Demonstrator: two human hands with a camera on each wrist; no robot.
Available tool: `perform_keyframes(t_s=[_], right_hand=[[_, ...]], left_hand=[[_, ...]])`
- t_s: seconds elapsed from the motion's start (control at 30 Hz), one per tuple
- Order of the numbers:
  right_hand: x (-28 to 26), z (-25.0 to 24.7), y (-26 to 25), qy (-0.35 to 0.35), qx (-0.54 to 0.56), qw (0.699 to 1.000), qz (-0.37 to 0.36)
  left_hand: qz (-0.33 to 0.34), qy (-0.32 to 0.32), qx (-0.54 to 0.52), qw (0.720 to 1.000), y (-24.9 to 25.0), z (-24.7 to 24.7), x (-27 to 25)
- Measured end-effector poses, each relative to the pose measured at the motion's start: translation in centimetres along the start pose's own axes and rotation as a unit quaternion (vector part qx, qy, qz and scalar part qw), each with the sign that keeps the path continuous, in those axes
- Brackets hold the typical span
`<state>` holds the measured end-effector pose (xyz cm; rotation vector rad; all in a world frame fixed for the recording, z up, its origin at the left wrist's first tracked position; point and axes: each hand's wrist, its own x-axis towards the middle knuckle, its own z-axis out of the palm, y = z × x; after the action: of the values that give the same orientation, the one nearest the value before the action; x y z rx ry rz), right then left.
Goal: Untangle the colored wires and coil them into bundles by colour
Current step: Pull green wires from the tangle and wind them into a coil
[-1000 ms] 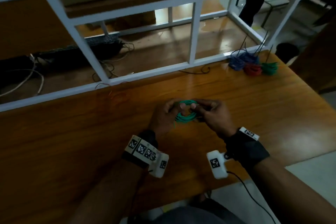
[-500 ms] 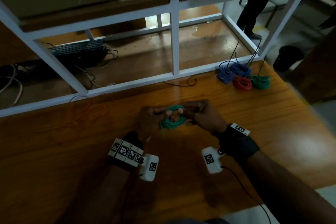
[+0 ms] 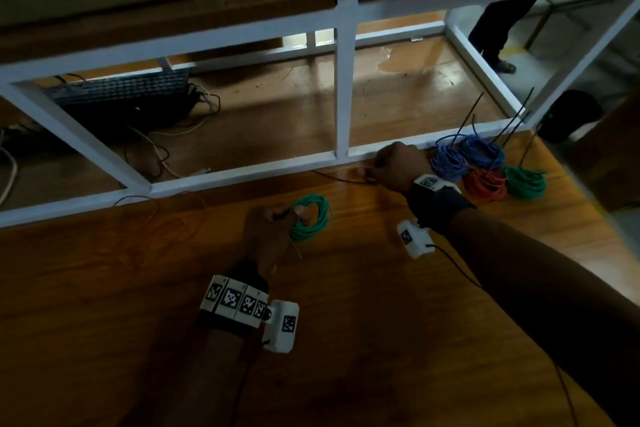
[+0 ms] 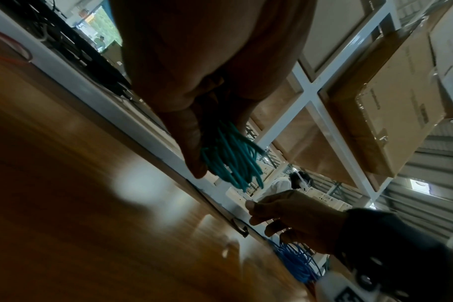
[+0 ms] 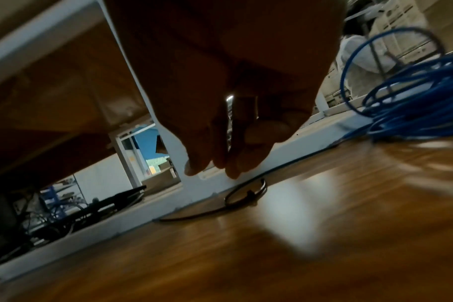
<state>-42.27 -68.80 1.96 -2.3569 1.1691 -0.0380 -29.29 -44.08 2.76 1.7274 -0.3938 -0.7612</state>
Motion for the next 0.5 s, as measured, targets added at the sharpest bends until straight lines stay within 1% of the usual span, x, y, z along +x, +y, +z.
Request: perform_keyframes(t_s=[0.13, 0.23, 0.3, 0.37, 0.43, 0.5], right_hand=[[2.1, 1.4, -1.0, -0.015, -0.031, 0.998, 0.058], [3.1, 1.8, -0.7, -0.026, 0.008, 0.995, 0.097], [3.2, 1.8, -0.2, -0.025, 0.034, 0.993, 0.112], [2.7, 1.7, 0.1, -0.026, 0.051, 0.993, 0.105], [1.7, 1.3, 0.0, -0.029, 0.088, 0.992, 0.085], [0.5, 0.5, -0.4, -0.005, 0.148, 0.986, 0.074]], left_hand=[[-0.012, -0.003, -0.009, 1.000, -1.0, 0.3, 1.0], [-0.024, -0.016, 0.013, 0.999, -1.7, -0.2, 1.9], [-0.034, -0.037, 0.016, 0.999, -2.2, -0.5, 2.3], [-0.042, -0.042, 0.017, 0.998, -2.3, -0.6, 2.4], [-0.036, -0.037, 0.011, 0.999, -2.3, -0.6, 2.3], [-0.029, -0.029, 0.017, 0.999, -1.9, -0.4, 2.1]])
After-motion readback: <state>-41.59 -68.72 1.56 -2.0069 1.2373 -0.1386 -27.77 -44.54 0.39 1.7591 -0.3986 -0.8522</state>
